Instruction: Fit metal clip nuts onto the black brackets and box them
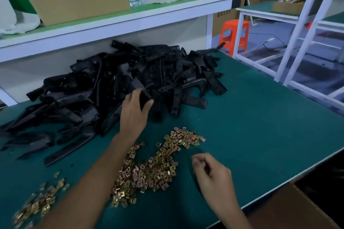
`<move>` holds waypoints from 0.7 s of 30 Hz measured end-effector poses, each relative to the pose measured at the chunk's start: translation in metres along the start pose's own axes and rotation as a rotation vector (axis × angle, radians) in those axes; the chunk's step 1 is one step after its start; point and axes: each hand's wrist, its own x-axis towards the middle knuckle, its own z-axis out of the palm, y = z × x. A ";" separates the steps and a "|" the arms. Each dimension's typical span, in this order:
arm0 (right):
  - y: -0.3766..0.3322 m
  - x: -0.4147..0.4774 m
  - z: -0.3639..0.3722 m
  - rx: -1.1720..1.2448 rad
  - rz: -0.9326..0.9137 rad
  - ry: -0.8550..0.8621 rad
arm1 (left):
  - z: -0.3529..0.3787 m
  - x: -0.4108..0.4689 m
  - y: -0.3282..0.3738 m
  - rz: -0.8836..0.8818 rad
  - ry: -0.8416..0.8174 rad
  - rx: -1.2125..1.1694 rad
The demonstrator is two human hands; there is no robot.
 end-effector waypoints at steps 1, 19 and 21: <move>0.000 0.000 0.000 -0.002 -0.003 0.005 | -0.009 -0.002 0.005 0.030 0.061 -0.057; -0.023 0.001 -0.011 1.009 0.516 -0.177 | -0.012 -0.183 0.071 0.832 -0.139 -0.052; -0.020 0.002 -0.010 0.969 0.508 -0.089 | -0.010 -0.187 0.059 0.758 -0.233 -0.048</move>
